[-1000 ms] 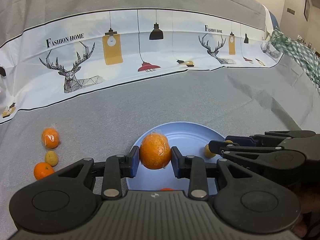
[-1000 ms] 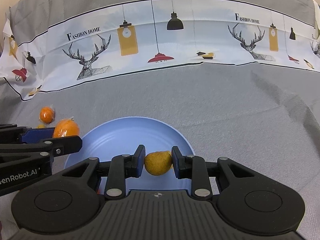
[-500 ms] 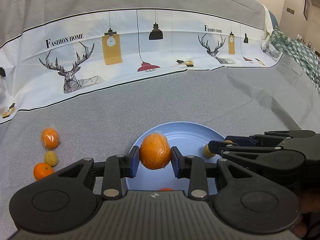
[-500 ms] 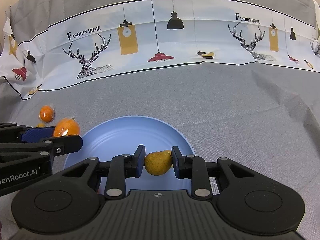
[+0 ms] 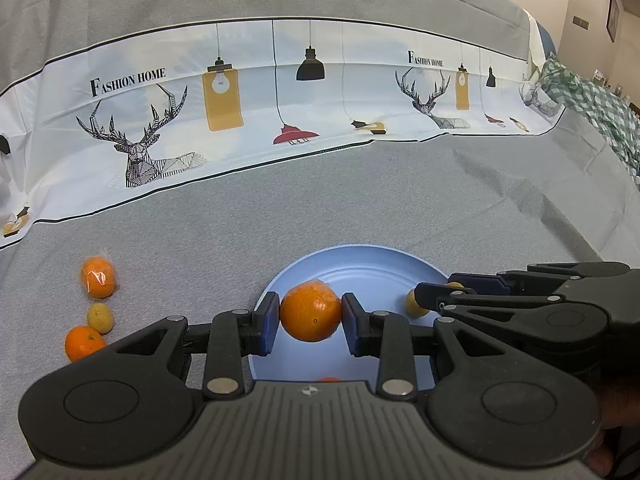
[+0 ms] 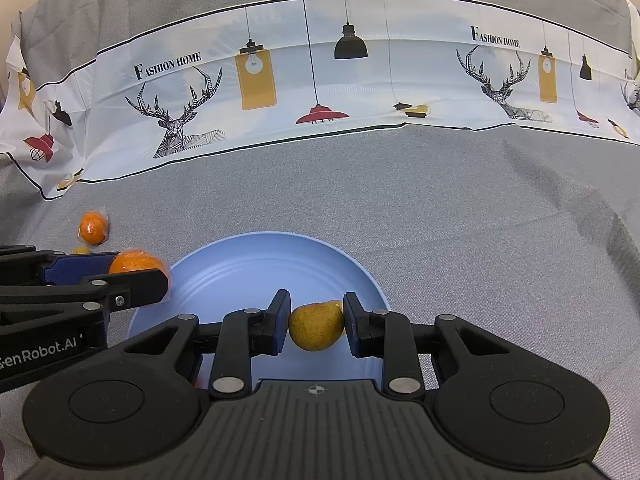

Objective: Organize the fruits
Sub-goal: 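Open the left tool over the plate while the right tool releases the yellow fruit onto it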

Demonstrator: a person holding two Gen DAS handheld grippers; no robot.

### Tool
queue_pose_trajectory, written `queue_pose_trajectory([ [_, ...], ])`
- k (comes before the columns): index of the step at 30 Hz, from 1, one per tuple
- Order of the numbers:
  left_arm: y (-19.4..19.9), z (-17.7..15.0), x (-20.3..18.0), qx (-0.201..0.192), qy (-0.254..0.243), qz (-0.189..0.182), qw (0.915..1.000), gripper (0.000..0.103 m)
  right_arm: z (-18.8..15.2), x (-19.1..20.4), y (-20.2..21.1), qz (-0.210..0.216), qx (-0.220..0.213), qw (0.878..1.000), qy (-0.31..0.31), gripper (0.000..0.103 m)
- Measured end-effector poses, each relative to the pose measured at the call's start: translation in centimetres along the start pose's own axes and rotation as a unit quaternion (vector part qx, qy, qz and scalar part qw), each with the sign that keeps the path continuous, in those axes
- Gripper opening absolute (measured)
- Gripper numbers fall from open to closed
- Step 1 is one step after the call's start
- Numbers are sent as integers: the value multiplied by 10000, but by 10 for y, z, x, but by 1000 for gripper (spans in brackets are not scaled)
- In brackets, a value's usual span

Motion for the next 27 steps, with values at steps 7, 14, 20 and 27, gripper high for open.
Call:
queue_pose_trajectory([
  [7, 1, 2, 3, -26, 94, -25, 9999, 38, -1, 0, -3, -146, 92, 9998, 58, 47],
  [14, 0, 3, 3, -25, 108, 4, 9999, 38, -1, -1, -3, -186, 78, 9998, 61, 51],
  [20, 0, 2, 3, -18, 115, 14, 9999, 38, -2, 1, -4, -201, 102, 9997, 69, 51],
  [27, 1, 2, 3, -19, 105, 40, 9999, 38, -2, 0, -4, -216, 85, 9997, 54, 51],
])
Point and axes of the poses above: each gripper's, at about its wrist camera, not at the fingertips, and y roughly against the way its jaws point, x to its left, z to its top, the point moved 3 cm from there along -y, roughly the way its jaws point, and after that the axes turned 12 degrees about z, right-handed, at the moved point
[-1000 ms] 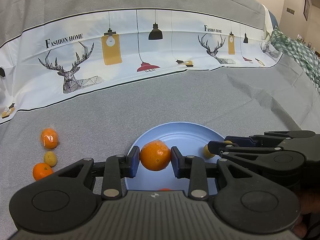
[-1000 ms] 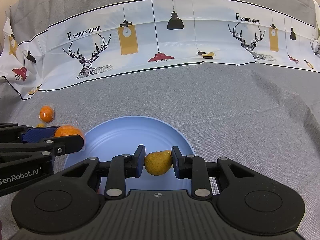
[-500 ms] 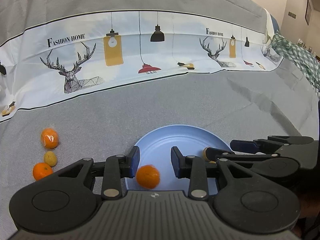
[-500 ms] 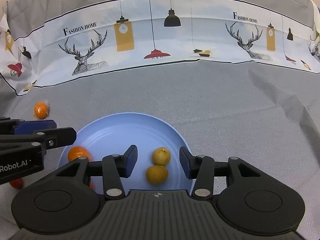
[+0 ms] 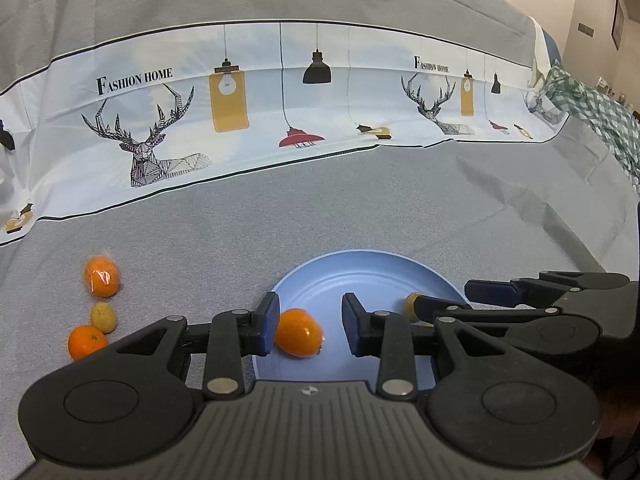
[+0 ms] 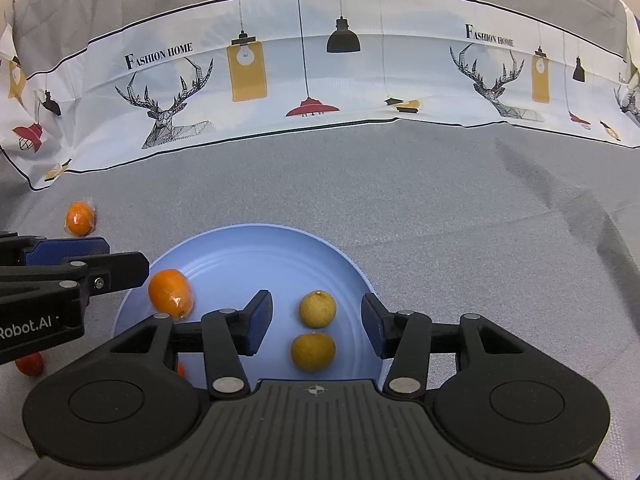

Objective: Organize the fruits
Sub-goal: 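Open the left tool over the plate while the right tool releases the yellow fruit onto it, then move both open tools back to the row of fruits beside the plate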

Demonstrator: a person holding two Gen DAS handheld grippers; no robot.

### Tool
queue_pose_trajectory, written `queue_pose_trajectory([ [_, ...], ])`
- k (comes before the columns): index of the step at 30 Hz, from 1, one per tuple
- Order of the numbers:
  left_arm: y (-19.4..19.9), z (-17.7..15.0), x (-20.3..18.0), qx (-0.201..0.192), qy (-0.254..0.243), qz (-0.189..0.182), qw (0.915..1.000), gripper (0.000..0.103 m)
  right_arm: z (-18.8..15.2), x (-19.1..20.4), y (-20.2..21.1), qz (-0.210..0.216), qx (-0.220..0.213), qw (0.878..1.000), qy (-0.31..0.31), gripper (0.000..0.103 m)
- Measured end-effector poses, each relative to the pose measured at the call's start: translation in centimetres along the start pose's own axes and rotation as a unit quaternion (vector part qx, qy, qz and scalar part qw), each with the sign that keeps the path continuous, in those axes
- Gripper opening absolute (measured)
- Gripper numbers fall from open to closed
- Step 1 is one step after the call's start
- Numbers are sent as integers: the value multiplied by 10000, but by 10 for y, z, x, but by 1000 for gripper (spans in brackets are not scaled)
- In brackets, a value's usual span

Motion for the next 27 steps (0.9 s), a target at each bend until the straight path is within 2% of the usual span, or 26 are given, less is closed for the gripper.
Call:
queue_pose_trajectory([
  [4, 4, -1, 3, -24, -9, 43, 10000, 37, 0, -1, 2, -29, -46, 10000, -26, 51],
  [6, 7, -2, 6, -61, 5, 70, 10000, 34, 1, 0, 2, -35, -80, 10000, -46, 51],
  [8, 14, -2, 13, -158, 27, 136, 9998, 22, 1, 0, 4, -47, -132, 9999, -58, 51],
  [9, 20, -1, 19, -225, 53, 146, 9996, 20, 0, 1, 6, -47, -172, 9998, -67, 51],
  [11, 29, 2, 31, -305, 116, 111, 9994, 10, 1, 2, 8, -44, -241, 9997, -82, 51],
  [12, 34, 6, 39, -315, 180, 101, 9993, 10, 1, 3, 9, -31, -280, 9996, -96, 50],
  [13, 38, 9, 49, -326, 301, 134, 9989, 10, 2, 4, 10, -11, -310, 9995, -109, 49],
  [15, 49, 16, 71, -340, 484, 218, 9980, 10, 3, 7, 12, 40, -382, 9992, -132, 36],
  [17, 56, 18, 95, -327, 606, 378, 9969, 10, 4, 11, 14, 90, -457, 9988, -136, 32],
  [20, 58, 3, 127, -207, 891, 650, 9937, 10, 6, 19, 19, 238, -636, 9976, -105, 29],
  [22, 48, -10, 147, 289, 1310, 841, 9874, 10, 8, 25, 21, 372, -735, 9966, -83, 29],
  [23, 48, -9, 157, 293, 1570, 832, 9836, 10, 9, 28, 21, 429, -762, 9961, -77, 29],
  [25, 44, -9, 170, 341, 1724, 989, 9795, 10, 11, 34, 21, 585, -799, 9951, -71, 29],
  [27, 35, -12, 177, 597, 1846, 1048, 9754, 10, 12, 42, 19, 758, -807, 9938, -47, 29],
])
Point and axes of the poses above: each gripper's, at about its wrist camera, not at the fingertips, and y roughly against the way its jaws point, x to its left, z to its top, the point moved 3 cm from there along -y, roughly the way its jaws point, and after that the axes turned 12 degrees about z, right-handed, at the moved point
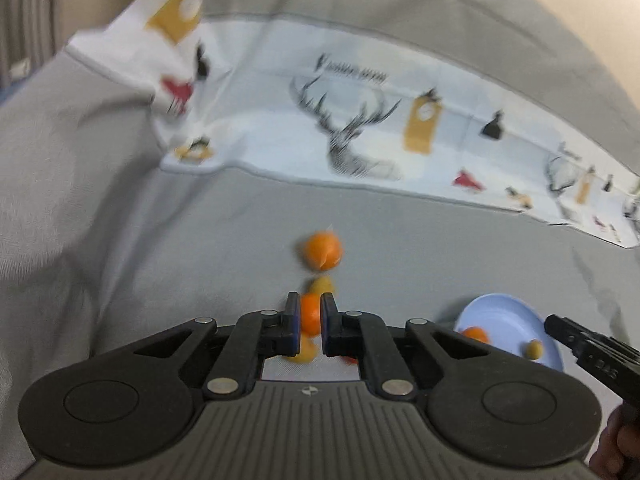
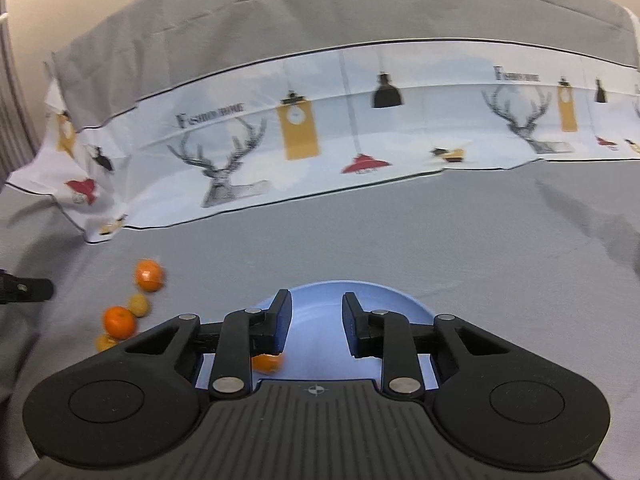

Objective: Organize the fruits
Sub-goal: 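Move both open tools back to the row of fruits beside the plate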

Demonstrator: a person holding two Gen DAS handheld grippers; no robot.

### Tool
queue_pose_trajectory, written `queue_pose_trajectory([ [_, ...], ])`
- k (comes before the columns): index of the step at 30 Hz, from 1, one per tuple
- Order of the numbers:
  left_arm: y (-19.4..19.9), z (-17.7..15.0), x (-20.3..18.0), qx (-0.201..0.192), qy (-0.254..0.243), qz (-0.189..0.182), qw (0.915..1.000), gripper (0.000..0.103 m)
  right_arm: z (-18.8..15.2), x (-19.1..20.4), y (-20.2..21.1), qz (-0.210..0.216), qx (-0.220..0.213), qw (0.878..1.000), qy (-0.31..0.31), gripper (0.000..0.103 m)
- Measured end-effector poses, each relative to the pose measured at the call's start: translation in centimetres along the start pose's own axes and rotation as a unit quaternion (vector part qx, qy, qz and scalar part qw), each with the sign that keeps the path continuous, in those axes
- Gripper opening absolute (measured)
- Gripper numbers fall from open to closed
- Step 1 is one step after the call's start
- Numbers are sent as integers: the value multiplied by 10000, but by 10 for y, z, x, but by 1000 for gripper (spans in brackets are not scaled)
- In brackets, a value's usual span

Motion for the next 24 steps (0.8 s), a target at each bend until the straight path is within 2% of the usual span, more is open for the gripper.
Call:
queue_pose_trajectory([
  [6, -17, -5, 1, 383, 95, 120, 9991, 10, -2, 36, -18, 501, 112, 9981, 344, 30],
  [11, -34, -10, 6, 754, 292, 174, 9966, 14, -10, 73, -39, 959, 398, 9910, 839, 30],
  [13, -42, -12, 9, 921, 405, 191, 9947, 19, -15, 88, -49, 1069, 551, 9871, 1060, 32],
  [15, -50, -12, 11, 1060, 502, 188, 9929, 21, -21, 99, -59, 1148, 650, 9833, 1250, 42],
  [17, -55, -13, 12, 1152, 539, 200, 9917, 23, -25, 107, -69, 1241, 724, 9807, 1324, 47],
  [19, -58, -13, 12, 1204, 552, 200, 9910, 28, -27, 112, -80, 1298, 809, 9790, 1351, 47],
  [24, -66, -12, 7, 1236, 490, 224, 9909, 30, -32, 116, -107, 1428, 1014, 9760, 1293, 51],
])
Point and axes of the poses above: each gripper's, at about its wrist camera, not at the fingertips, and y roughly against the way its jaws point, x to its left, z to its top, the point moved 3 cm from there along -y, roughly the way its jaws point, and after that the axes turned 12 degrees about z, right-handed, at the moved point
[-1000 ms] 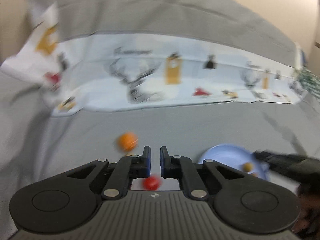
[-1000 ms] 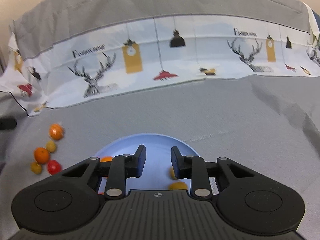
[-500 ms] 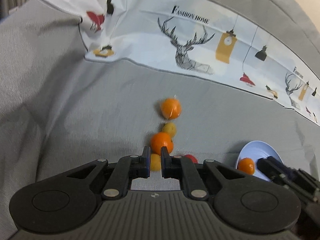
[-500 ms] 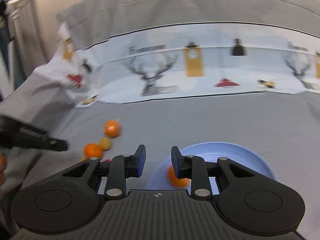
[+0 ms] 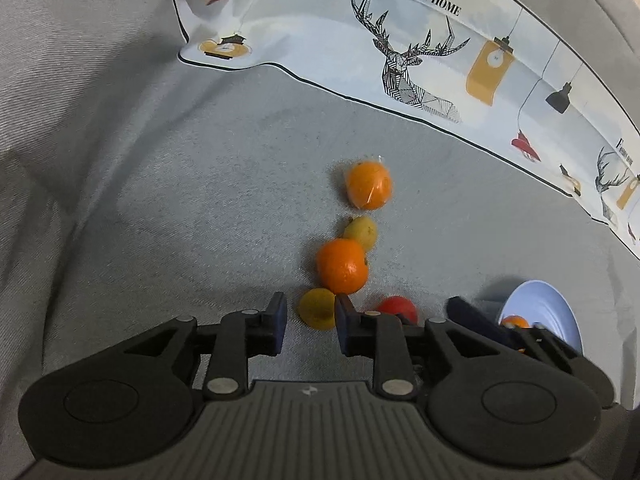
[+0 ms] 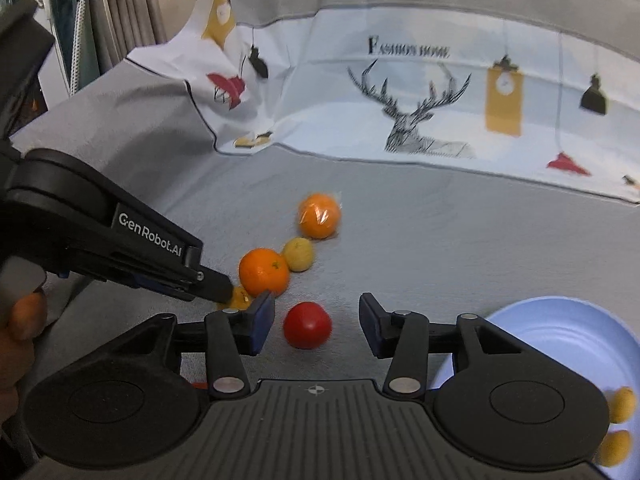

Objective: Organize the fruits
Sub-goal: 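Move both open tools back to the row of fruits beside the plate, then grasp a yellow fruit with the left tool while the right tool grips a red tomato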

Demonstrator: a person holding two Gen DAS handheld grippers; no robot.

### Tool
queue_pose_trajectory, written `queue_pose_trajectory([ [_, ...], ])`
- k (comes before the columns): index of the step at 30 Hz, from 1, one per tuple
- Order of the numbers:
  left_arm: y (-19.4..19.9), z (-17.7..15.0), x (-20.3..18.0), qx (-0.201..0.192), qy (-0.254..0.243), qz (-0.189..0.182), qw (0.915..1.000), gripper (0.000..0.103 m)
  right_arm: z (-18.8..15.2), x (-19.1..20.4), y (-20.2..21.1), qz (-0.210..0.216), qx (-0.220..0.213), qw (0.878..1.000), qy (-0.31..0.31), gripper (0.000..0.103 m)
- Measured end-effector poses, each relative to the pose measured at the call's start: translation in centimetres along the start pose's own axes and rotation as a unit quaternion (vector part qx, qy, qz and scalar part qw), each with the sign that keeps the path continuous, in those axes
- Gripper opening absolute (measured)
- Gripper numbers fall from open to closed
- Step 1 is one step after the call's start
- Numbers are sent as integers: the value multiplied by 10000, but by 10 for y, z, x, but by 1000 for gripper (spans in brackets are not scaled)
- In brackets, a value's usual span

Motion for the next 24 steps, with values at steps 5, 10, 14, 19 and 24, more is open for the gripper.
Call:
queue_pose_trajectory([
  [5, -10, 4, -7, 101, 21, -35, 9999, 30, -3, -3, -21, 6, 273, 9996, 32, 51],
  [10, -17, 3, -20, 109, -306, 97, 9994, 30, -7, -3, -26, -30, 411, 9991, 115, 33],
  [14, -10, -1, -16, 39, -364, 216, 9991, 30, -10, -3, -19, -82, 439, 9988, 199, 33],
  [19, -6, -6, -1, 151, -316, 547, 9979, 30, -14, 2, -4, -105, 501, 9984, 251, 33],
  [24, -7, -11, -6, 187, -612, 621, 9960, 30, -26, 7, -3, -180, 827, 9957, 383, 33],
])
Point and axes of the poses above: each gripper's, at about its wrist camera, not at the fingertips, and y roughly against the way its jaws point, x to its left, z to its top, the point moved 3 cm from there along -y, roughly the way its jaws point, and after that the axes turned 12 degrees about z, right-handed, at the moved point
